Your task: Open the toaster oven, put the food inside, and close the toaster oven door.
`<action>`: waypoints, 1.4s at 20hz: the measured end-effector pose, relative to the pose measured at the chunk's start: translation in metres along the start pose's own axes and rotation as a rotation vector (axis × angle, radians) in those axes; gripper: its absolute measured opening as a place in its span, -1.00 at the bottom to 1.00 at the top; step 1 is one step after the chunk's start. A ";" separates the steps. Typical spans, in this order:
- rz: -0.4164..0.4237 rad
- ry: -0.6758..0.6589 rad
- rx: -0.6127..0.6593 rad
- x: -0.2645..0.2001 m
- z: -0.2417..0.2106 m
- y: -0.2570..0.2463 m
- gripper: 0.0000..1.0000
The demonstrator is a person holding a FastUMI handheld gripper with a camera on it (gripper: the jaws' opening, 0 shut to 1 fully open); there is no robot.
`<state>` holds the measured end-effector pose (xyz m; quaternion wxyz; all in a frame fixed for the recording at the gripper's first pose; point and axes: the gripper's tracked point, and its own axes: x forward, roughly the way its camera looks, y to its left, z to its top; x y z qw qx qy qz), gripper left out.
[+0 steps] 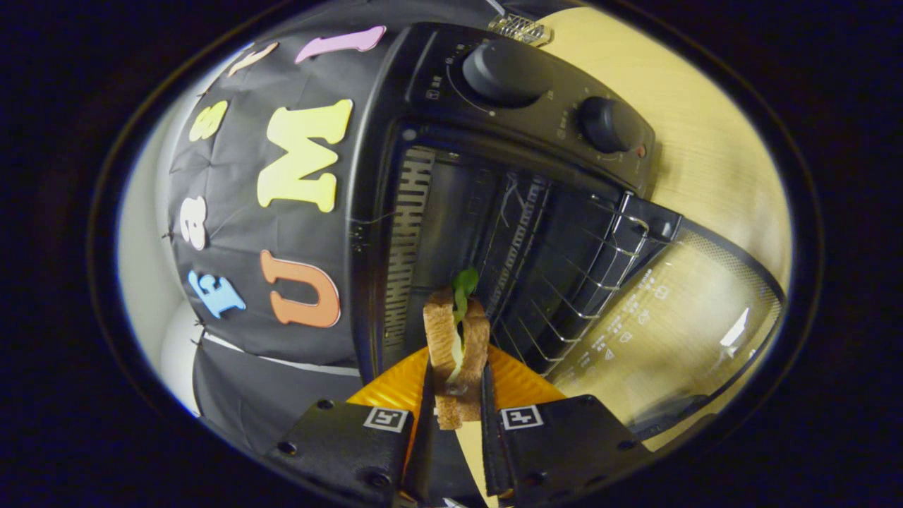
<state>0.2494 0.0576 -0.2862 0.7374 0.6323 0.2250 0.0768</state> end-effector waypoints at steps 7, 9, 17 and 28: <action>-0.035 -0.088 0.007 0.020 0.022 -0.019 -0.14; -0.042 -0.074 0.004 0.021 0.020 -0.017 -0.01; -0.112 -0.004 -0.085 0.010 0.010 -0.013 0.62; -0.238 0.061 -0.148 -0.029 -0.005 -0.030 0.84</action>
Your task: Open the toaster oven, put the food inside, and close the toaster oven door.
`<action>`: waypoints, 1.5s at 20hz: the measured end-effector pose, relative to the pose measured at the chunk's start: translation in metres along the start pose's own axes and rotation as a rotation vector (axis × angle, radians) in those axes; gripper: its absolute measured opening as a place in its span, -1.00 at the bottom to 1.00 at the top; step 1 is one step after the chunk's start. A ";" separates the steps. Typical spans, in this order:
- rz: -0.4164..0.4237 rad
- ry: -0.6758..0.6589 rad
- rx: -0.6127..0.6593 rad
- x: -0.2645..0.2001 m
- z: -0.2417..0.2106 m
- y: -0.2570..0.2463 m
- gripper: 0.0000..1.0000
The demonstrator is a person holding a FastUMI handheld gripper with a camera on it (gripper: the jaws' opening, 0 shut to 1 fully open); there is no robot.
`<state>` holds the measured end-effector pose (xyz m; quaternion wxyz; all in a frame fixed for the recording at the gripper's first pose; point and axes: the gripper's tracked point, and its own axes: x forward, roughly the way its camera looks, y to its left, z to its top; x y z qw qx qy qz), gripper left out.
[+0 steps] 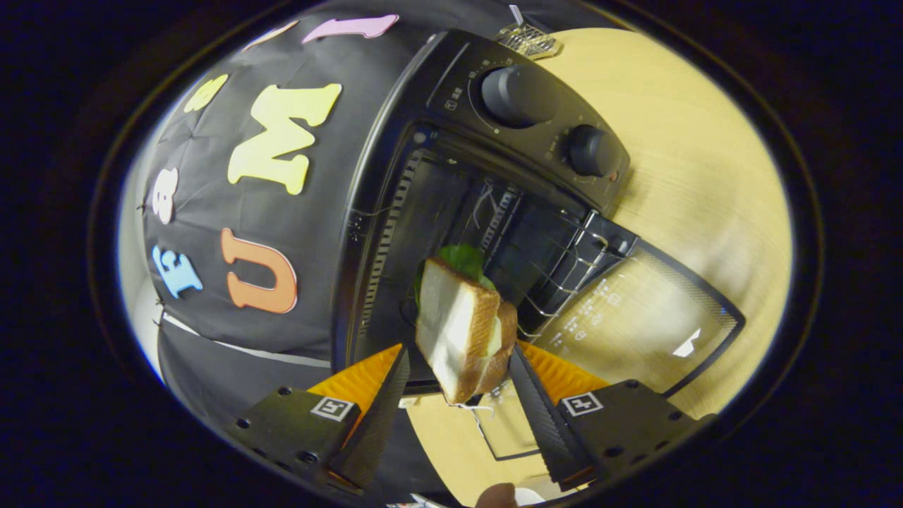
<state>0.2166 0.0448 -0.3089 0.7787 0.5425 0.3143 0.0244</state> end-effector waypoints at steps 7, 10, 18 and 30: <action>-0.032 0.039 -0.090 -0.030 -0.013 0.005 0.86; -0.043 0.065 -0.138 -0.049 -0.024 0.010 0.86; -0.099 0.169 -0.519 -0.115 -0.073 0.003 0.87; -0.320 0.137 -0.932 -0.150 -0.092 -0.056 0.88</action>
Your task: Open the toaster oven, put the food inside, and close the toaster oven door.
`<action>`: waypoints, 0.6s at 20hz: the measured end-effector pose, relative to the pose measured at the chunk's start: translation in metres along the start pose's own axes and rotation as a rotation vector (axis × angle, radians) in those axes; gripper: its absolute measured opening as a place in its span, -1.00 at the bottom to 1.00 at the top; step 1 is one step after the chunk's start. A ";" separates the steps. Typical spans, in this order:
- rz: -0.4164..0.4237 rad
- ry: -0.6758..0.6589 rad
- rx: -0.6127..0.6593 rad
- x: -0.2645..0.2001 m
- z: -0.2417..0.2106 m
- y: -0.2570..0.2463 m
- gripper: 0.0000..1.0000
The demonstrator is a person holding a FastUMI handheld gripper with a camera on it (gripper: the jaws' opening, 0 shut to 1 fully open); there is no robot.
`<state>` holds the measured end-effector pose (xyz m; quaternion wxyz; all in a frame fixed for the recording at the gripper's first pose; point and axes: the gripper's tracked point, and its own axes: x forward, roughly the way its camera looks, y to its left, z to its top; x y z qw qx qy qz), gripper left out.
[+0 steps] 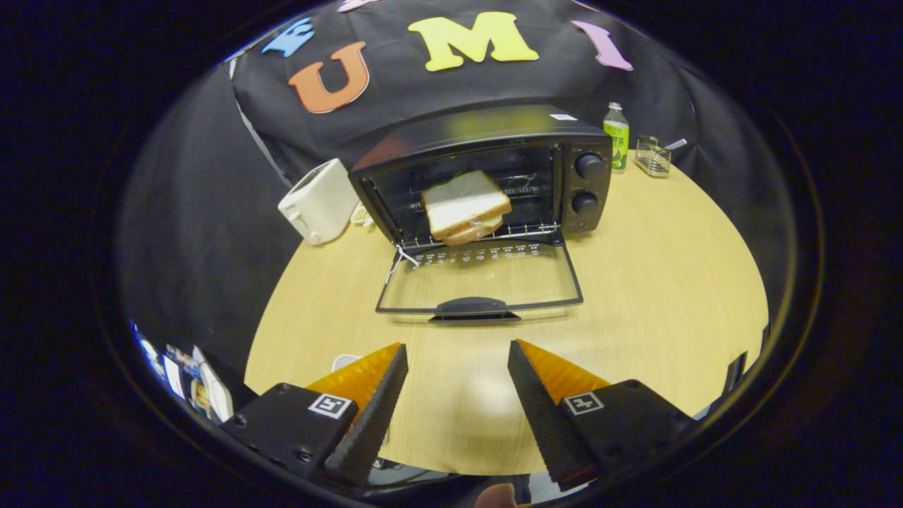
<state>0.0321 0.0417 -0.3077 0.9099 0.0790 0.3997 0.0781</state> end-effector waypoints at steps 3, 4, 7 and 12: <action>-0.050 -0.001 -0.013 0.024 -0.008 -0.006 0.95; -0.061 0.000 -0.016 0.033 -0.009 -0.008 0.95; -0.108 0.001 -0.063 0.058 -0.010 -0.016 0.95; -0.117 0.029 -0.058 0.087 -0.013 -0.019 0.95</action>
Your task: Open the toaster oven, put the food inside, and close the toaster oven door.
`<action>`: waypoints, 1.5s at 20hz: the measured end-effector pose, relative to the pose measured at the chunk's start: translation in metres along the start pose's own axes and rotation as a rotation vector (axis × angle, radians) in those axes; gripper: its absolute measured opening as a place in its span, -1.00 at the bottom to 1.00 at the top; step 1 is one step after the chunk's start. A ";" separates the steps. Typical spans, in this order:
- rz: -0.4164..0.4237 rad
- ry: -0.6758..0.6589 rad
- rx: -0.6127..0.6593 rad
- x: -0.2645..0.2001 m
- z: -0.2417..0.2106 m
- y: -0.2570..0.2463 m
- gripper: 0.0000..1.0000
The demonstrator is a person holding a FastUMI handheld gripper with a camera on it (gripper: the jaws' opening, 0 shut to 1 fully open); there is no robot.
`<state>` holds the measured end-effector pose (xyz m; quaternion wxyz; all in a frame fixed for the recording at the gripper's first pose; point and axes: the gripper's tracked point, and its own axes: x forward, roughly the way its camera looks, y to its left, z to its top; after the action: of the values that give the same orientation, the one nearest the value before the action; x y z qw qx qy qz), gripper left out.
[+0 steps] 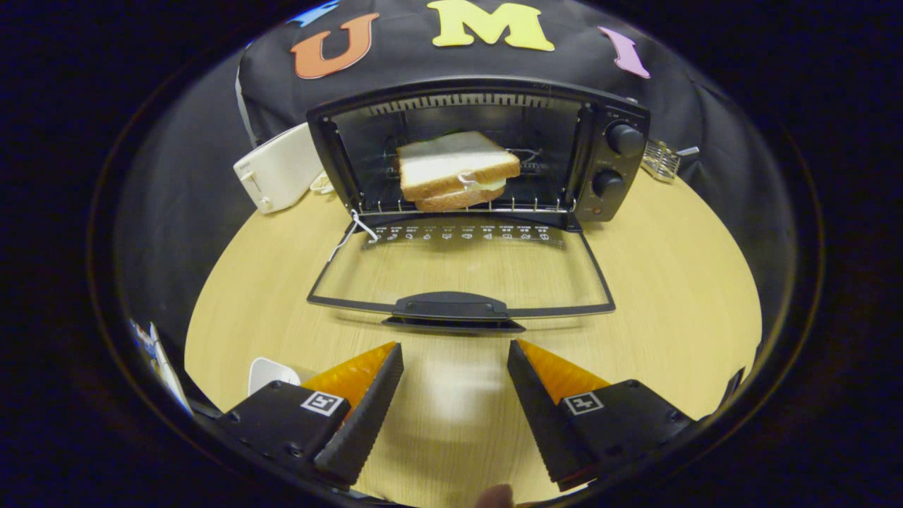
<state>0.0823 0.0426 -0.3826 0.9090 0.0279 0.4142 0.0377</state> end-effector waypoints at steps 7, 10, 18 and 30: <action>-0.047 0.005 0.030 0.017 -0.002 0.000 0.95; -0.045 0.008 0.043 0.017 0.001 0.001 0.95; -0.045 -0.044 0.107 -0.017 0.023 0.005 0.96; -0.069 -0.364 -0.035 -0.103 0.120 0.010 0.96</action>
<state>0.1050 0.0404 -0.2264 0.9700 0.0040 0.2429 0.0081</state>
